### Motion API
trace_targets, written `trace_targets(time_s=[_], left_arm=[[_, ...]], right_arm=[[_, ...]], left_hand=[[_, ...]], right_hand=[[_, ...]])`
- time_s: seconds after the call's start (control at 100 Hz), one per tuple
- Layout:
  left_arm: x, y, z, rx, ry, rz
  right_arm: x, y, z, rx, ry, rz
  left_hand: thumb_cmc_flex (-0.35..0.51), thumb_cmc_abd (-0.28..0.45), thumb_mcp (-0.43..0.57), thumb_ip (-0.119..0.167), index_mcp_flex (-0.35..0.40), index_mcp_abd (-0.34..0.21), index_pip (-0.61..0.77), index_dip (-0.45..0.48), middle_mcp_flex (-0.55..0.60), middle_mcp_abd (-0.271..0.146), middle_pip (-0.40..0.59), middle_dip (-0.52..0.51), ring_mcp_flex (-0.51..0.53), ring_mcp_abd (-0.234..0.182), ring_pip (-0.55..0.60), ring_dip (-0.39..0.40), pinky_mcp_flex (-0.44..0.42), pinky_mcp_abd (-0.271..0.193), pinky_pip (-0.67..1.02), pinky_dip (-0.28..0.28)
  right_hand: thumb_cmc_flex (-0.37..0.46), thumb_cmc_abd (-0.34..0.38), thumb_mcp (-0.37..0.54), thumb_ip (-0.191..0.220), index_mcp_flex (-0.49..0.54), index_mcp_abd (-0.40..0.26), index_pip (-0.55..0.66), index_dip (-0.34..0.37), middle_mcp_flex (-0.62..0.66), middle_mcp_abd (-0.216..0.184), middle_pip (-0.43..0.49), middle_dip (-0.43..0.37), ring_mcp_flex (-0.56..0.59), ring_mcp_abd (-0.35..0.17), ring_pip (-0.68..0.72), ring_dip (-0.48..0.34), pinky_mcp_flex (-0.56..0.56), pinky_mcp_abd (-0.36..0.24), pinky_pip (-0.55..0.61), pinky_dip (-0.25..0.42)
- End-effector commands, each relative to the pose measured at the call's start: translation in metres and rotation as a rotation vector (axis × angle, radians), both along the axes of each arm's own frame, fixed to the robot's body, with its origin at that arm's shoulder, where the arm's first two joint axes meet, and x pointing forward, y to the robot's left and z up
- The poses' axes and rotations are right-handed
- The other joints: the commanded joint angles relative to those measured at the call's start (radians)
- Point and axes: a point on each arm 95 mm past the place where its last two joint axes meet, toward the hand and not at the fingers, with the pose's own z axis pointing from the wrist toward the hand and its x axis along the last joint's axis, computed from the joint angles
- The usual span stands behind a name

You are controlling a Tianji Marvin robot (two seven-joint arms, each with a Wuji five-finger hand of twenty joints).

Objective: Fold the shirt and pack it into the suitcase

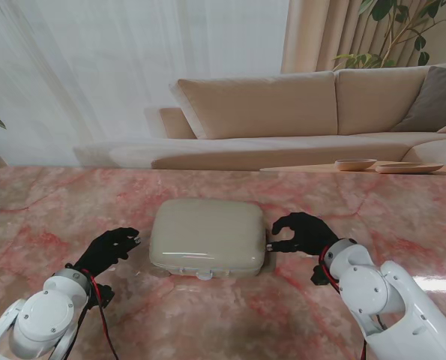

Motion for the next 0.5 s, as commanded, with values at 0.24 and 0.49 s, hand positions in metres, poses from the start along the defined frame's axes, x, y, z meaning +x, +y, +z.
trace_targets(time_s=[0.24, 0.49], left_arm=[[-0.003, -0.001, -0.003, 0.001, 0.006, -0.009], [-0.002, -0.001, 0.0, 0.003, -0.008, -0.017]], right_arm=[[-0.007, -0.001, 0.001, 0.016, 0.002, -0.01], [-0.004, 0.01, 0.015, 0.046, -0.065, 0.0]], left_hand=[[-0.014, 0.046, -0.037, 0.011, -0.024, -0.037, -0.009, 0.001, 0.016, -0.033, -0.021, -0.009, -0.021, -0.006, -0.029, -0.014, -0.019, 0.032, -0.012, 0.011], [-0.013, 0.047, -0.037, 0.011, -0.02, -0.049, -0.005, 0.002, 0.015, -0.031, -0.022, -0.009, -0.021, -0.007, -0.03, -0.013, -0.019, 0.032, -0.013, 0.012]], right_hand=[[-0.052, -0.011, 0.002, 0.027, 0.019, -0.027, 0.005, 0.011, 0.018, -0.024, -0.019, -0.007, 0.021, 0.003, -0.011, -0.022, -0.006, 0.006, -0.017, 0.025], [-0.036, -0.004, 0.009, 0.029, 0.017, -0.019, 0.004, 0.008, 0.022, -0.022, -0.019, -0.004, 0.019, 0.005, -0.012, -0.022, -0.006, 0.005, -0.02, 0.029]])
